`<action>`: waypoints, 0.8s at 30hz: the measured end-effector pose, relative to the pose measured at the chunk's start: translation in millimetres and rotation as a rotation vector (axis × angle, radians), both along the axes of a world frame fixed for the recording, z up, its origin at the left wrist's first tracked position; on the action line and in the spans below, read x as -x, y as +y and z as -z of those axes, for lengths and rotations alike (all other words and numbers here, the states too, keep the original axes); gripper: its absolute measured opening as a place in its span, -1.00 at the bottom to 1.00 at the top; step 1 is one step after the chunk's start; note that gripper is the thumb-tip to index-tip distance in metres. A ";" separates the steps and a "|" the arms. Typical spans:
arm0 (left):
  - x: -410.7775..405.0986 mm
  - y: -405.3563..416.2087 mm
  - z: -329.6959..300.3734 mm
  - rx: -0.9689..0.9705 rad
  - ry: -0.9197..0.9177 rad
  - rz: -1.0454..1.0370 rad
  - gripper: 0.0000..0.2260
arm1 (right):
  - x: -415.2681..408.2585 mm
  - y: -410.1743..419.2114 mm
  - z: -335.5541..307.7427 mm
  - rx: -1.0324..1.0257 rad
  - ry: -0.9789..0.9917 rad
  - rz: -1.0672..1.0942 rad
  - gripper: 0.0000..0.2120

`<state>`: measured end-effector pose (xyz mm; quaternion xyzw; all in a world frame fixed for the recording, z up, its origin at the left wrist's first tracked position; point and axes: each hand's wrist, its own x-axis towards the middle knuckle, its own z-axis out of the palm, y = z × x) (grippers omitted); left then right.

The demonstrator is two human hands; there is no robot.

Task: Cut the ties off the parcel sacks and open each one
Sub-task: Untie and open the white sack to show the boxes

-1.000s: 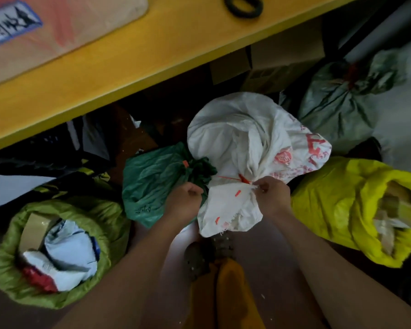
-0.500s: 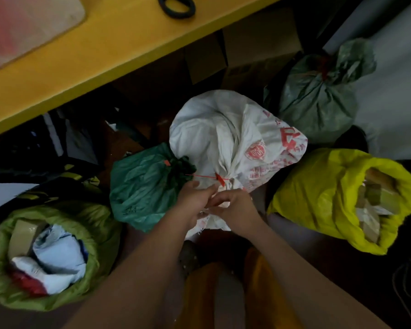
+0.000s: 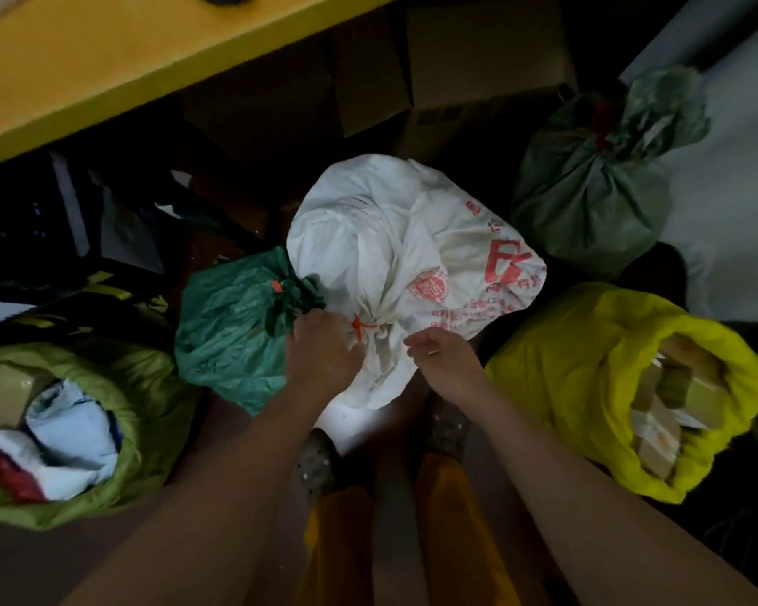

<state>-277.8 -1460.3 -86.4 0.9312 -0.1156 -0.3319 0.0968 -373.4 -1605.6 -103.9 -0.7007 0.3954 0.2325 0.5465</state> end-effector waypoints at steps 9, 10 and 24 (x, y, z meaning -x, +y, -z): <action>11.2 -23.1 49.2 -0.275 -0.046 -0.029 -0.73 | 6.4 -30.9 21.7 -0.003 -0.052 -0.133 -0.79; 12.2 -23.8 48.5 -0.257 -0.037 -0.033 -0.74 | 7.5 -32.5 22.5 -0.043 -0.028 -0.136 -0.80; -8.1 -31.2 -40.4 0.461 0.472 -0.812 -0.86 | -7.6 -15.7 -28.5 -0.328 -0.123 -0.062 -0.24</action>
